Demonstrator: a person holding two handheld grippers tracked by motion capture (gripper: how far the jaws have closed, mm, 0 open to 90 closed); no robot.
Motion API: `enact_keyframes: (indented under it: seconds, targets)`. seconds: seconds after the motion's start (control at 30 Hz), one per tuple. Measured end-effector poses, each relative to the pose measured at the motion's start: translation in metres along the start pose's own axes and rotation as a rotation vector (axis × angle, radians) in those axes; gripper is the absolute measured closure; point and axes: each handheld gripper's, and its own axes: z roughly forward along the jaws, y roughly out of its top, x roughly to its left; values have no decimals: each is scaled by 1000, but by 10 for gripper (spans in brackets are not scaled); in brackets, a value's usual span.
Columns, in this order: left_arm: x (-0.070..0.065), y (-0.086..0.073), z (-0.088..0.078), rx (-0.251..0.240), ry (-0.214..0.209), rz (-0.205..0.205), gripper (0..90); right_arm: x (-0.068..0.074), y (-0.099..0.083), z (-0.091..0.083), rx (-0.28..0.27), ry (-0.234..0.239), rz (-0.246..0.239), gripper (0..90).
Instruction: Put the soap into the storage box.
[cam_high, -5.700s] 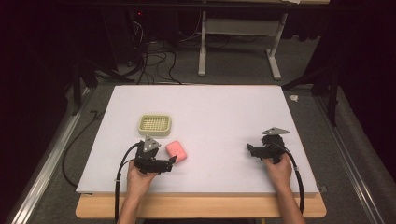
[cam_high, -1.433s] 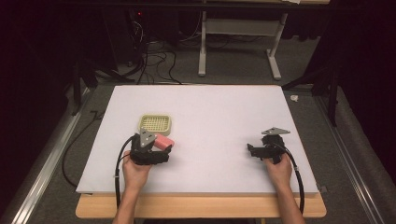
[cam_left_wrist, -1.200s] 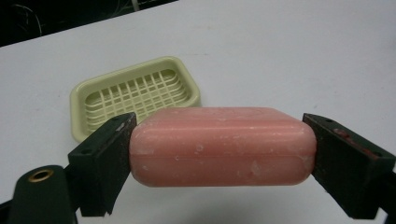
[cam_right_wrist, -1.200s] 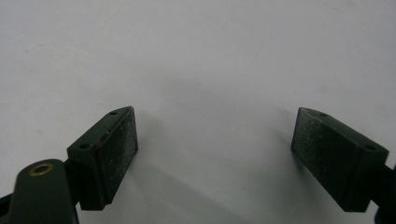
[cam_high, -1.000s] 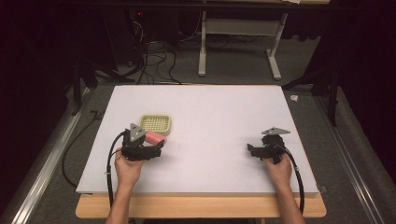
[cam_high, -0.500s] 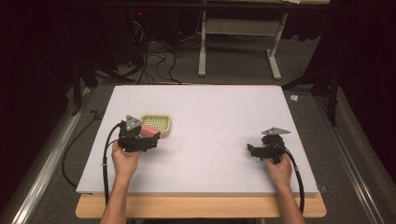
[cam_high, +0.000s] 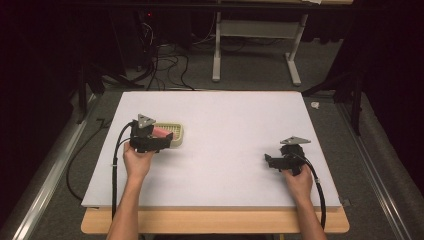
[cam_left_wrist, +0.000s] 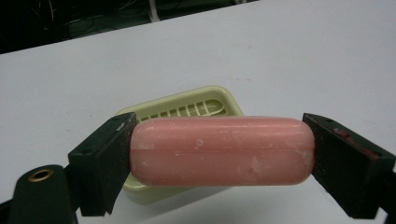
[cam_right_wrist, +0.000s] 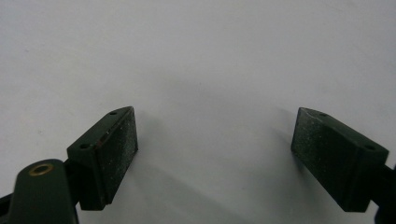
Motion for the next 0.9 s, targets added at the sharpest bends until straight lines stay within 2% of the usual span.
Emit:
enact_keyframes:
  seconds: [0.23, 0.53, 0.9]
  targets:
    - [6, -2, 19, 25, 26, -25, 141, 0, 0, 0, 0, 0, 0, 151]
    - [12, -5, 35, 47, 40, -51, 141, 0, 0, 0, 1, 0, 0, 151]
    - [9, -9, 50, 71, 69, -45, 140, 0, 0, 0, 1, 0, 1, 151]
